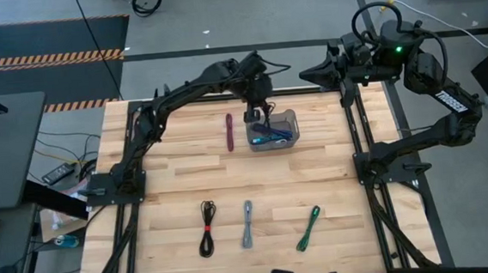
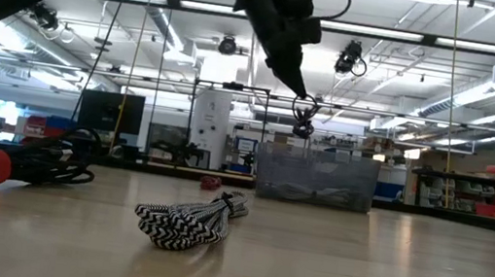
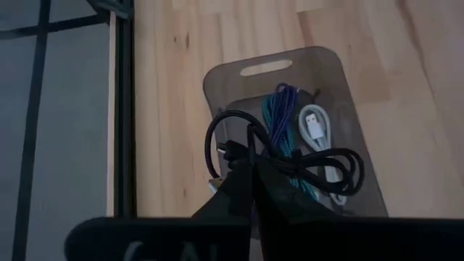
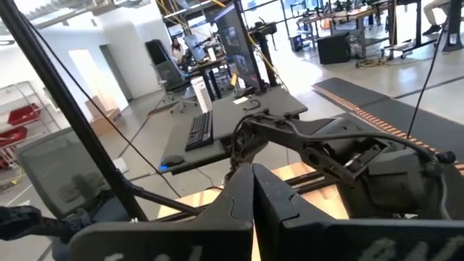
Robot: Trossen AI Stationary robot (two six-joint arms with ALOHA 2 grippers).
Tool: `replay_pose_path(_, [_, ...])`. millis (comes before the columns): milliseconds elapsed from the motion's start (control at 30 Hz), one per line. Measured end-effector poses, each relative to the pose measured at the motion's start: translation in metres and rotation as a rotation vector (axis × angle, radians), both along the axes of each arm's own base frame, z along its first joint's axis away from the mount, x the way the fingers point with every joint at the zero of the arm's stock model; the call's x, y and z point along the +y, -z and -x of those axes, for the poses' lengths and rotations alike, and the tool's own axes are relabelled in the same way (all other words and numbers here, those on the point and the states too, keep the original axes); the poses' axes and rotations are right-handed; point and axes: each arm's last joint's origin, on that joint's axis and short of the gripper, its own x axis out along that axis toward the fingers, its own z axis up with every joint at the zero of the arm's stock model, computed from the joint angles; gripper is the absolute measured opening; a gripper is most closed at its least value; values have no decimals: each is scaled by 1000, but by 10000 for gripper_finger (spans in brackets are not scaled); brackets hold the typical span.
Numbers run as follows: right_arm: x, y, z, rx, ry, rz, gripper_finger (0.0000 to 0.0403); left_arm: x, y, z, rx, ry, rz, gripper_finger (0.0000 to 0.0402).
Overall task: Pick and place USB-C Cables
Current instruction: Put the top black charger cable into the black bin
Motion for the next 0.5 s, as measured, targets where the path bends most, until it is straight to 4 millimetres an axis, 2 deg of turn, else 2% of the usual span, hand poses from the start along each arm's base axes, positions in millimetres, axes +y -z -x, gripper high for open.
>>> replay_pose_path(100, [-1, 3, 0, 35, 29, 1, 0, -5, 0, -2, -3, 13, 24, 4])
replay_pose_path(200, [-3, 16, 2, 169, 130, -21, 0, -12, -2, -2, 2, 11, 71, 4])
replay_pose_path(333, [-6, 29, 7, 312, 281, -36, 0, -19, -17, 1, -25, -133, 70, 4])
replay_pose_path(500, [-8, 30, 8, 333, 433, 7, 0, -26, -34, -2, -120, -312, 78, 4])
